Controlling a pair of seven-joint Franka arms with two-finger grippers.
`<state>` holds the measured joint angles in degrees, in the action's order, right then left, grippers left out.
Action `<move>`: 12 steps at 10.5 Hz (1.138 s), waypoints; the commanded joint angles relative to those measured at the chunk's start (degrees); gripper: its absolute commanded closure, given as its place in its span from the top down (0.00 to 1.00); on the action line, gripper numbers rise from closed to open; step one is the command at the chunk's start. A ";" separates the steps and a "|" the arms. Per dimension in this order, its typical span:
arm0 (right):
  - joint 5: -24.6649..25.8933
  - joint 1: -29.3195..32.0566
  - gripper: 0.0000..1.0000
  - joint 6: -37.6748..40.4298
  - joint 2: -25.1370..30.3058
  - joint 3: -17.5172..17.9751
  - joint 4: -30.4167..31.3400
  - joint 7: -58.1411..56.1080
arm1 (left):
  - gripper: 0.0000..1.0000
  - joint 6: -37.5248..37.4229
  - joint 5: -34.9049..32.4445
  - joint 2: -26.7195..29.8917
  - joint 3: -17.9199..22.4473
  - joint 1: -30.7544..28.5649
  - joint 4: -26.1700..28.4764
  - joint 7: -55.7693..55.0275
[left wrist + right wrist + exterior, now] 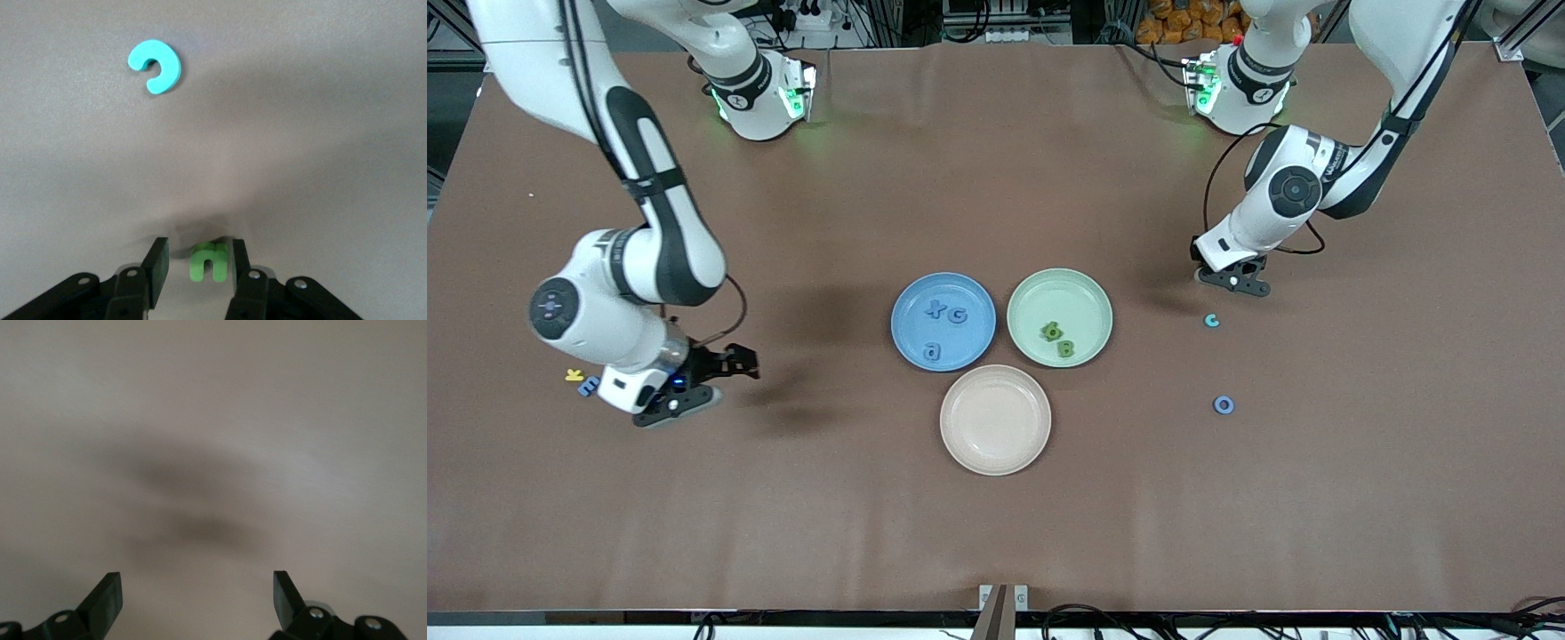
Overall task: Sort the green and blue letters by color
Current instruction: 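Release the c on the blue plate while the left gripper grasps the n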
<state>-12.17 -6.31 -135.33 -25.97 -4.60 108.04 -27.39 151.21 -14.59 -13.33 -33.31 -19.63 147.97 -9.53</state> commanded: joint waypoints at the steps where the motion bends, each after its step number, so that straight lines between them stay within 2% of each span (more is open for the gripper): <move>1: 10.72 8.31 1.00 1.20 -0.31 -0.66 -1.86 -11.95 | 0.46 -0.74 -0.18 -1.69 -0.53 -0.32 -1.19 -0.23; 3: 12.96 13.05 1.00 2.26 -1.01 -0.76 -3.10 -19.59 | 0.45 -0.65 -0.18 -2.13 -0.53 -0.32 -1.19 -0.23; 4: 12.88 15.86 1.00 2.26 -1.71 -0.67 -3.54 -24.07 | 0.27 -0.65 -0.18 -2.13 -0.53 -0.32 -1.10 -0.23; 5: 12.96 16.94 1.00 2.17 -2.33 -0.67 -4.15 -27.59 | 0.17 -0.65 -0.18 -2.13 -0.61 -0.32 -1.02 -0.31; 7: 12.53 20.79 1.00 2.09 -5.48 -0.58 -7.13 -34.71 | 0.15 -0.65 -0.18 -2.05 -0.53 -0.40 -0.67 -0.67; 8: 12.26 21.60 1.00 1.74 -7.24 -0.67 -8.02 -37.18 | 0.00 -0.74 -0.18 -1.96 -0.61 -0.58 -0.66 -0.58; 10: 11.91 22.04 1.00 1.47 -10.14 -0.58 -10.13 -38.09 | 0.00 -0.74 -0.09 -0.91 -0.79 -0.76 -1.27 -0.23; 12: 10.86 22.13 1.00 -0.89 -11.99 -0.58 -10.13 -38.26 | 0.00 -1.61 1.57 0.32 -3.58 -0.67 -4.68 -0.92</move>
<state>-0.20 15.16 -134.78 -35.08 -5.95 100.13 -64.47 150.97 -14.59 -14.98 -33.63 -19.76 146.42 -9.53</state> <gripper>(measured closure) 0.000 0.744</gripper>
